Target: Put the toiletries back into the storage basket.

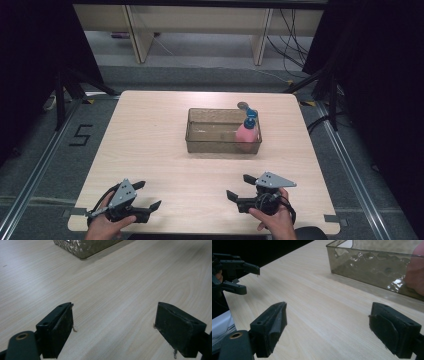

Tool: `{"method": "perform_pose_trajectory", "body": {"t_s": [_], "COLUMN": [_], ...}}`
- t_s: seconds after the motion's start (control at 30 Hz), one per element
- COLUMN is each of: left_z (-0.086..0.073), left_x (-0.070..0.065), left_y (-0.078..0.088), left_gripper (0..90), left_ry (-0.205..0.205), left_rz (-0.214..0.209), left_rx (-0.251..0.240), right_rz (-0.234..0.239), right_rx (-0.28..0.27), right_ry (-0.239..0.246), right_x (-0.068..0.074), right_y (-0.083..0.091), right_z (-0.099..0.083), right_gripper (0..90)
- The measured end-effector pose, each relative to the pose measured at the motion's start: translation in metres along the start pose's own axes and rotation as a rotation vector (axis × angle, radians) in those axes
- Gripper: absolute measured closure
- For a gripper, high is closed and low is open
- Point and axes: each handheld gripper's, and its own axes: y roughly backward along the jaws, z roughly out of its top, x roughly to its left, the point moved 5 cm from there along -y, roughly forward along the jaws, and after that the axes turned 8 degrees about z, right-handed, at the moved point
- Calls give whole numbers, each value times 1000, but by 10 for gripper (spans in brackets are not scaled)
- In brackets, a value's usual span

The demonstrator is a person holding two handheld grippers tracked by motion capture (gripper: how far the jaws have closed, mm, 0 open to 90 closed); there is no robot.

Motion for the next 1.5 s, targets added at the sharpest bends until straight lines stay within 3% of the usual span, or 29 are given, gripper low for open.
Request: {"method": "perform_pose_trajectory", "body": {"t_s": [0.07, 0.2, 0.23, 0.3, 0.4, 0.43, 0.67, 0.7, 0.73, 0.83, 0.9, 0.93, 1.13, 1.2, 1.27, 1.3, 1.4, 1.5], "left_z": [0, 0, 0, -1, -1, 0, -1, -1, -1, -1, -1, -2, -2, -2, -2, -2, -2, -2], "left_x": [0, 0, 0, 0, 0, -1, -1, -1, -1, -1, -1, -1, -1, -1, -1, -1, -1, -2], "left_y": [0, 0, -1, -1, 0, 0, -1, -1, -1, -1, -2, -2, -2, -2, -2, -2, -1, -2], "left_gripper": [148, 148, 148, 148, 148, 148, 148, 148, 148, 148, 148, 148, 148, 148, 148, 148, 148, 148], "left_ry": [4, 0, 5, -3, -6, -6, -9, -10, -13, -13, -9, -8, -9, -10, -11, -14, -14, -13], "left_rz": [3, 1, 0, 0, 0, -1, -3, -2, -3, -6, -6, -7, -6, -6, -5, -6, 0, -1], "left_rx": [2, 1, -2, 2, 8, 8, 8, 11, 11, 11, 8, 7, 8, 8, 8, 9, 22, 19], "right_rz": [4, 1, 8, 5, 3, 4, 4, 4, 3, -7, -10, -13, 4, 0, 8, 20, -2, 10], "right_rx": [0, 0, 0, 9, 4, 13, 39, 40, 53, 54, 71, 72, 79, 86, 86, 94, 82, 93], "right_ry": [-16, -3, -37, -9, -30, -5, -8, -61, -20, 1, -15, 7, -5, 12, 4, -29, 24, 2], "right_x": [1, 2, 6, 4, 6, 5, 7, 11, 8, 8, 9, 9, 13, 15, 16, 20, 18, 20], "right_y": [1, 4, 4, 6, 5, 7, 8, 8, 9, 8, 9, 10, 9, 7, 6, 7, 6, 5], "right_z": [-1, -3, -5, -5, -7, -8, -12, -13, -13, -14, -16, -16, -20, -23, -24, -25, -25, -27], "right_gripper": [157, 157, 157, 157, 157, 156, 156, 156, 156, 157, 157, 156, 156, 156, 156, 156, 156, 156]}}
